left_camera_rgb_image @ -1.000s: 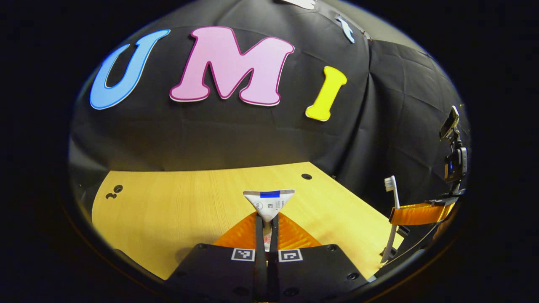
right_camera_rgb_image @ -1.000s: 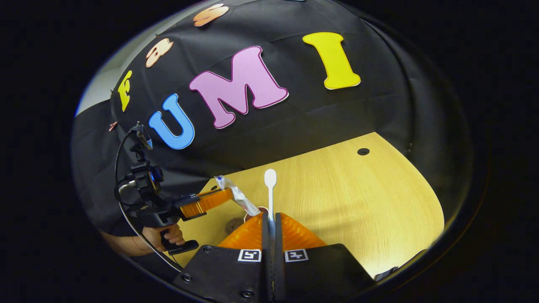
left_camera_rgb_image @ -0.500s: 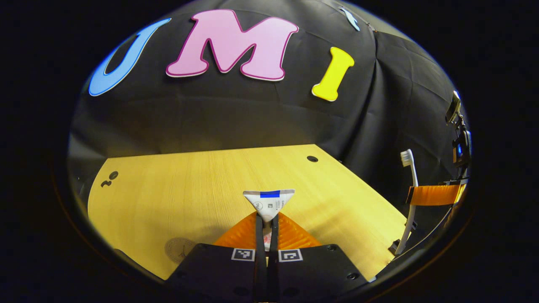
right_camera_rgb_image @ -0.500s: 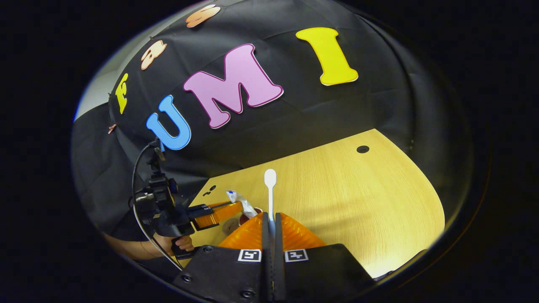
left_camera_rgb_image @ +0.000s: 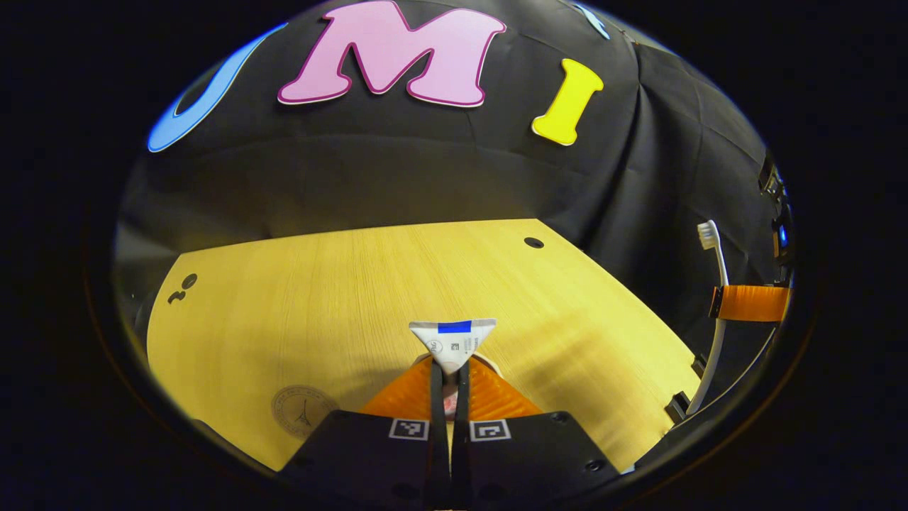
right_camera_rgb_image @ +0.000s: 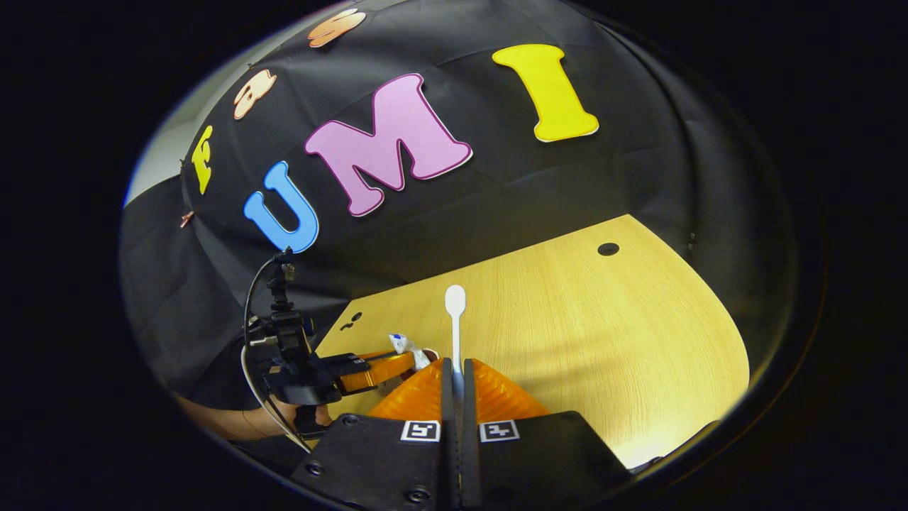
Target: Put the toothbrush and toothpaste on the desktop into the cup, then pick up the cup and place it on the coaster on the desktop.
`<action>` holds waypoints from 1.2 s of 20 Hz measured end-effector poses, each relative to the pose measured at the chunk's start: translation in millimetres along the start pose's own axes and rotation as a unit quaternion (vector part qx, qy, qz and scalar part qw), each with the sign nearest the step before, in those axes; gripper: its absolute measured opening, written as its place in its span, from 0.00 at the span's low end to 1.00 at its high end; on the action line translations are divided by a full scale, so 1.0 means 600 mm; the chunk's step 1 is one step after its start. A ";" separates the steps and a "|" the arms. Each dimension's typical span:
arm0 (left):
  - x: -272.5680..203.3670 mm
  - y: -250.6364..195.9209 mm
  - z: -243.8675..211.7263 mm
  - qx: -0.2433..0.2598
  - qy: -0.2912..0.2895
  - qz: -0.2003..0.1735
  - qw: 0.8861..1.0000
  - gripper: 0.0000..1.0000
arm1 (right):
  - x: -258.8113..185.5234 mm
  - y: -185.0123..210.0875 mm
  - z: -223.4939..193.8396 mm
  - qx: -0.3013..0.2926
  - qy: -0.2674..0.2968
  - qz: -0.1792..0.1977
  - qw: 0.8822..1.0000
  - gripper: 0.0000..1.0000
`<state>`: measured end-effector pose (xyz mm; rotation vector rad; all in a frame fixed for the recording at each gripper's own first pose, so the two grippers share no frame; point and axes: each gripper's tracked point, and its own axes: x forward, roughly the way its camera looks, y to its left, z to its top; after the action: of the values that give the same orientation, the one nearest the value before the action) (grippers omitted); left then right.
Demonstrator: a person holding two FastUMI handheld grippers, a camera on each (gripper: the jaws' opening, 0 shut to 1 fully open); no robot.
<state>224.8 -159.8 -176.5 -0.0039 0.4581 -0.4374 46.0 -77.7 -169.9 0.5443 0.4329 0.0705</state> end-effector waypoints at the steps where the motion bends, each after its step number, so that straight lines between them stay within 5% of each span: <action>1: 0.001 0.000 -0.002 0.002 0.003 -0.005 1.000 0.10 | 0.000 0.001 0.000 0.000 -0.001 0.000 1.000 0.06; 5: 0.002 0.004 -0.017 0.011 0.020 0.004 1.000 0.22 | -0.002 0.011 0.000 0.003 -0.003 0.002 1.000 0.06; 7: -0.002 0.000 -0.010 0.011 0.008 -0.002 1.000 0.40 | -0.004 0.015 -0.001 0.001 -0.003 0.002 1.000 0.06; 8: -0.010 -0.001 -0.005 0.013 0.003 -0.005 1.000 0.34 | -0.005 0.017 -0.002 0.000 -0.003 0.002 1.000 0.05; 9: -0.012 -0.004 -0.005 0.015 -0.001 -0.009 1.000 0.59 | -0.003 0.018 -0.003 0.000 -0.003 0.002 1.000 0.06; 10: -0.018 -0.004 -0.002 0.017 -0.004 -0.009 1.000 0.52 | -0.002 0.019 -0.002 0.000 -0.005 0.002 1.000 0.06; 22: -0.163 0.045 -0.005 -0.025 -0.054 0.013 0.998 0.62 | 0.070 0.113 0.067 0.001 -0.066 0.060 0.996 0.06; 24: -0.188 0.058 -0.021 -0.040 -0.054 0.020 0.998 0.73 | 0.098 0.137 0.076 -0.013 -0.077 0.076 0.994 0.05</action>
<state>142.7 -80.9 -143.3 -0.0957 0.3677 -0.3782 122.0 -19.0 -115.0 0.5518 0.2394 0.1792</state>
